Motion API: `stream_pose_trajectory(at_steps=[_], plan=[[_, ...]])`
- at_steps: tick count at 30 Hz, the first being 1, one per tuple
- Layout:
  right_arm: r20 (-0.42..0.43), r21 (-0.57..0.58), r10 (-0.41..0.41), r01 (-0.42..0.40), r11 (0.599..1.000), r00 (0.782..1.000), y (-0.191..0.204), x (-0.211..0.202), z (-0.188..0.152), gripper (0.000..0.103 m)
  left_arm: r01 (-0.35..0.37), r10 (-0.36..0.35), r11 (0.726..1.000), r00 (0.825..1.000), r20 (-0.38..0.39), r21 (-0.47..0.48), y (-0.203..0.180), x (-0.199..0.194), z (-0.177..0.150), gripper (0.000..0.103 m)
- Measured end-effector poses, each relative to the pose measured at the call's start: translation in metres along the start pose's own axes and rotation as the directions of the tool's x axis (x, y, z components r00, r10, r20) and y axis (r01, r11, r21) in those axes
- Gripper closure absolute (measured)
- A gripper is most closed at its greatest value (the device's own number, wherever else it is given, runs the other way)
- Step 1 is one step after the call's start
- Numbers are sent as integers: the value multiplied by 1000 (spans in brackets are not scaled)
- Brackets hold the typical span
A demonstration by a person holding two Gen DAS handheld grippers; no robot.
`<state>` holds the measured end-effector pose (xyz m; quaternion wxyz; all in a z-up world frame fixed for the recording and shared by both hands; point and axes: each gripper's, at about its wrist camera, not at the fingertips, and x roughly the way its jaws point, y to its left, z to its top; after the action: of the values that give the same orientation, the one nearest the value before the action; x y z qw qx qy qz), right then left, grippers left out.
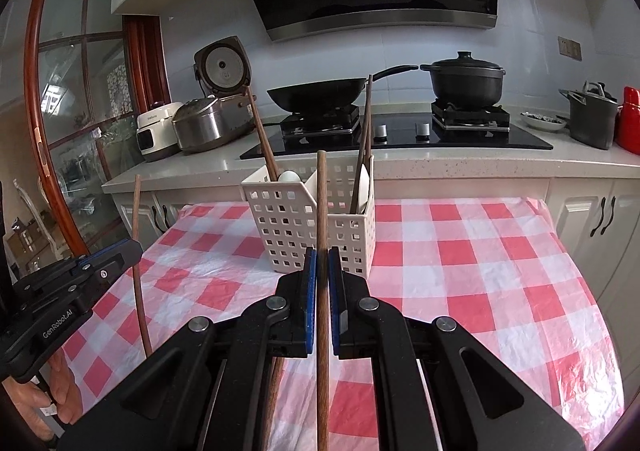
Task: Organize utensils
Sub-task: 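Lift the chopstick upright with the left tool while the right tool lifts its chopstick, then carry the left tool's chopstick over the basket and lower it while the right tool does likewise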
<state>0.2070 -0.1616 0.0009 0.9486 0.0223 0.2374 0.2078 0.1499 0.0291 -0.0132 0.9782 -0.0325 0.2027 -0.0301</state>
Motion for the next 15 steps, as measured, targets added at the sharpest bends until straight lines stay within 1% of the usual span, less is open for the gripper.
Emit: stream_pose_trajectory(at_steps=[4,11,15], plan=[[21,2,4,-4,1000,1000,0,-5,1,97,-6,6,1000,1000,23,-6,2,-6,0,97],[91,-20,10,-8,1000,996,3,-17,2,97,-16,17,1000,997,69,-15,5,-17,2,97],[109,-44,16,-11,999,994,7,-21,1,97,-29,29,1000,996,89,3,3,-19,1,97]])
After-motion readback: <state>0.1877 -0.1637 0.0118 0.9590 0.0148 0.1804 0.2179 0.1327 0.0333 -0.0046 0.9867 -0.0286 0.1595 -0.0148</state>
